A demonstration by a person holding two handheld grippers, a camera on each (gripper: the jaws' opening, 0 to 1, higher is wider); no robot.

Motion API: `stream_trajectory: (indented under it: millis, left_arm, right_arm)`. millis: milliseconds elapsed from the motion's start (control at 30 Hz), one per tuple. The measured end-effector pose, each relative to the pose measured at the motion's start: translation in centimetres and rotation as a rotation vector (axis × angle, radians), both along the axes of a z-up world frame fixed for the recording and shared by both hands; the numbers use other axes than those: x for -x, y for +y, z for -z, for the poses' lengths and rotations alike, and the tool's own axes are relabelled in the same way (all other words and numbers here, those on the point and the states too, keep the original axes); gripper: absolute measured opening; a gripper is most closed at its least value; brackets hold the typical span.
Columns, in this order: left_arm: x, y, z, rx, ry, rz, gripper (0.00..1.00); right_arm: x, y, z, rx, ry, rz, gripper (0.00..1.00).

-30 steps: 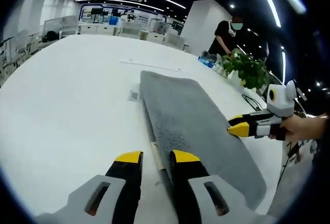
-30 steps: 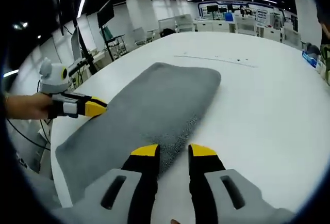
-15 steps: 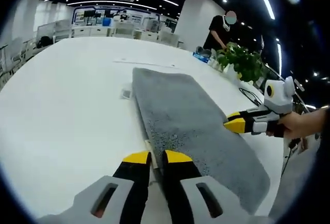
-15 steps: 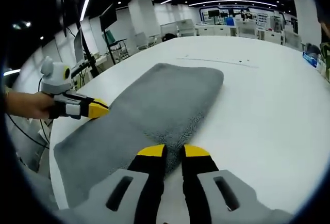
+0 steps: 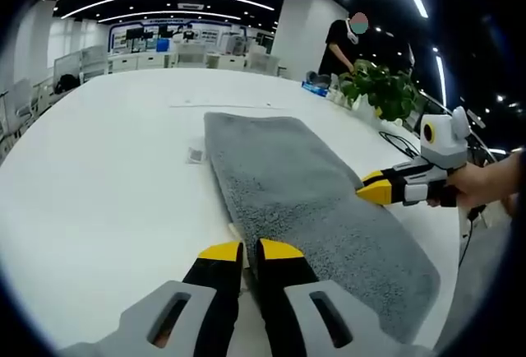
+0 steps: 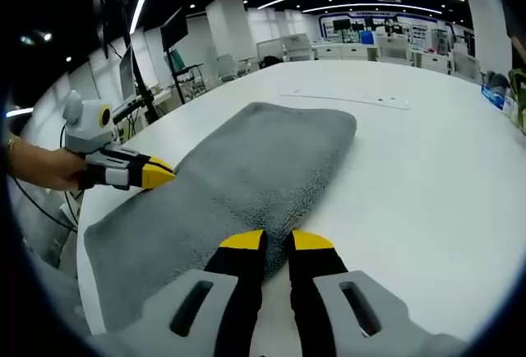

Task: Fold the towel on the table until its edges align and the towel forms a compact rectangular stack.

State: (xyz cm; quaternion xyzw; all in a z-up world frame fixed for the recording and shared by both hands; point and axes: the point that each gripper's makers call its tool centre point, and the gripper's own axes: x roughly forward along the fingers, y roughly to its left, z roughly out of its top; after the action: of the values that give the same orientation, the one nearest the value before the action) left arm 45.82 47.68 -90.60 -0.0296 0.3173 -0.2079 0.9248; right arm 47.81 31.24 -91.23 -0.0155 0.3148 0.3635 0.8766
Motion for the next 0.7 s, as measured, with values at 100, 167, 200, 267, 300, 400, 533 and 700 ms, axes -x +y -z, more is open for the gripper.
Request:
stream_trajectory:
  millis: [100, 167, 200, 267, 300, 400, 533, 700]
  left_arm:
    - [0.0, -0.9, 0.0, -0.003, -0.008, 0.011, 0.07]
    - [0.1, -1.6, 0.0, -0.003, -0.011, 0.020, 0.07]
    - [0.1, -2.0, 0.0, -0.005, -0.013, 0.026, 0.07]
    - [0.1, -2.6, 0.0, -0.008, -0.015, 0.037, 0.07]
    - [0.2, -3.2, 0.1, -0.009, -0.016, 0.049, 0.07]
    - [0.4, -4.5, 0.1, -0.005, -0.015, 0.071, 0.07]
    - [0.7, -6.5, 0.2, 0.007, -0.012, 0.093, 0.07]
    - [1.5, -8.9, 0.4, 0.032, -0.010, 0.118, 0.07]
  right_arm:
    - [0.0, -0.9, 0.1, -0.012, 0.002, 0.017, 0.08]
    - [0.1, -1.5, 0.0, -0.008, 0.002, 0.027, 0.08]
    - [0.1, -1.8, 0.0, -0.003, 0.001, 0.030, 0.08]
    - [0.4, -2.4, 0.0, 0.002, 0.003, 0.037, 0.08]
    - [0.6, -2.9, 0.0, 0.006, 0.001, 0.040, 0.08]
    - [1.0, -4.4, 0.1, 0.003, 0.000, 0.060, 0.08]
    - [1.5, -6.4, 0.0, 0.007, -0.002, 0.089, 0.08]
    - [2.2, -8.7, 0.0, 0.032, -0.005, 0.119, 0.08]
